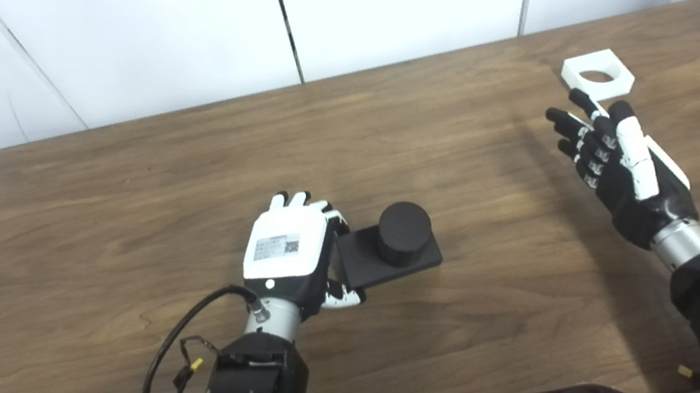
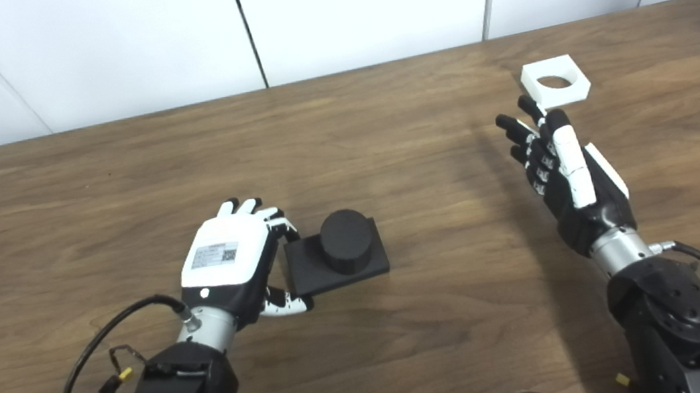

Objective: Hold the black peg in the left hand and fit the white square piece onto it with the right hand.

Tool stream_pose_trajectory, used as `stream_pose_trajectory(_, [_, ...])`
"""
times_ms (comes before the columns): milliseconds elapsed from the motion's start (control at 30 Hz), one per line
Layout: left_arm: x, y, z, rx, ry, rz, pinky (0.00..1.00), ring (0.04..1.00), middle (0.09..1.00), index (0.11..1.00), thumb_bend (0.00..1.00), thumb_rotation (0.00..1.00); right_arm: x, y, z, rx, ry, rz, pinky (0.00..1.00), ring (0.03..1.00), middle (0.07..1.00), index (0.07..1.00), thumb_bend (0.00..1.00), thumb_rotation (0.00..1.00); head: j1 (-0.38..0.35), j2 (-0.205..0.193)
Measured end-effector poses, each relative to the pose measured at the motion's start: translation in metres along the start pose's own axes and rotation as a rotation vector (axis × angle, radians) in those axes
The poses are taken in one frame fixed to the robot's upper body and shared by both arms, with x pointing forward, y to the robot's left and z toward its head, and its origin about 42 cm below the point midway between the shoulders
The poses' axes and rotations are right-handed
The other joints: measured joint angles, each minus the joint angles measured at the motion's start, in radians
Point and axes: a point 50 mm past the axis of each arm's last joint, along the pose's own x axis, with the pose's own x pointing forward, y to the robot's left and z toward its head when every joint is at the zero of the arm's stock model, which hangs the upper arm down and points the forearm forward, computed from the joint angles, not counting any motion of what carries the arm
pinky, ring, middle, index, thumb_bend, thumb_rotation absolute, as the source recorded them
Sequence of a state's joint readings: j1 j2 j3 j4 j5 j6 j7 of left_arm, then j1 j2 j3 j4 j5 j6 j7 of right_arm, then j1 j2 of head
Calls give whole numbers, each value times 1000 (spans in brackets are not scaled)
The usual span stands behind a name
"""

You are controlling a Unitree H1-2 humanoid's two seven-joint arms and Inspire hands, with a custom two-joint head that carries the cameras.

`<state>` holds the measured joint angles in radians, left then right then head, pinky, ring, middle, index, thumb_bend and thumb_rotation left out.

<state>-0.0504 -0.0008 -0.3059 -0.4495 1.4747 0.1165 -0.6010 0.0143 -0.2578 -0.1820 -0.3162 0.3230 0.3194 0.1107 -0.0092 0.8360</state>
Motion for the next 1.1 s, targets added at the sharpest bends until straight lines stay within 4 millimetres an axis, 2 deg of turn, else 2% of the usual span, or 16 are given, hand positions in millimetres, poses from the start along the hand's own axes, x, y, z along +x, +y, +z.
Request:
stream_pose_trajectory(300, [0,0,-9,-41,-8,-24,1000,971,861,489,518,44,0,0,0,2,0,0,1000,984,904,999,565,992,-15,0])
stream_pose_trajectory(633, [13,12,-30,-220,3,-231,1000,997,866,487,512,53,0,1,2,-15,-6,-4,1000,978,903,1000,561,978,-21,-5])
stream_pose_trajectory(767, [18,19,-32,-239,7,-274,1000,979,862,488,512,53,-1,2,3,-17,-11,-4,1000,967,890,1000,534,989,-25,-5])
stream_pose_trajectory(833, [20,21,-34,-251,8,-282,1000,973,862,487,513,53,-1,2,5,-19,-19,-2,1000,968,892,1000,552,987,-23,-6])
stream_pose_trajectory(1100, [21,19,-31,-231,0,-270,1000,996,863,486,516,49,-2,0,7,-4,-25,-6,1000,968,910,1000,559,984,-37,-18])
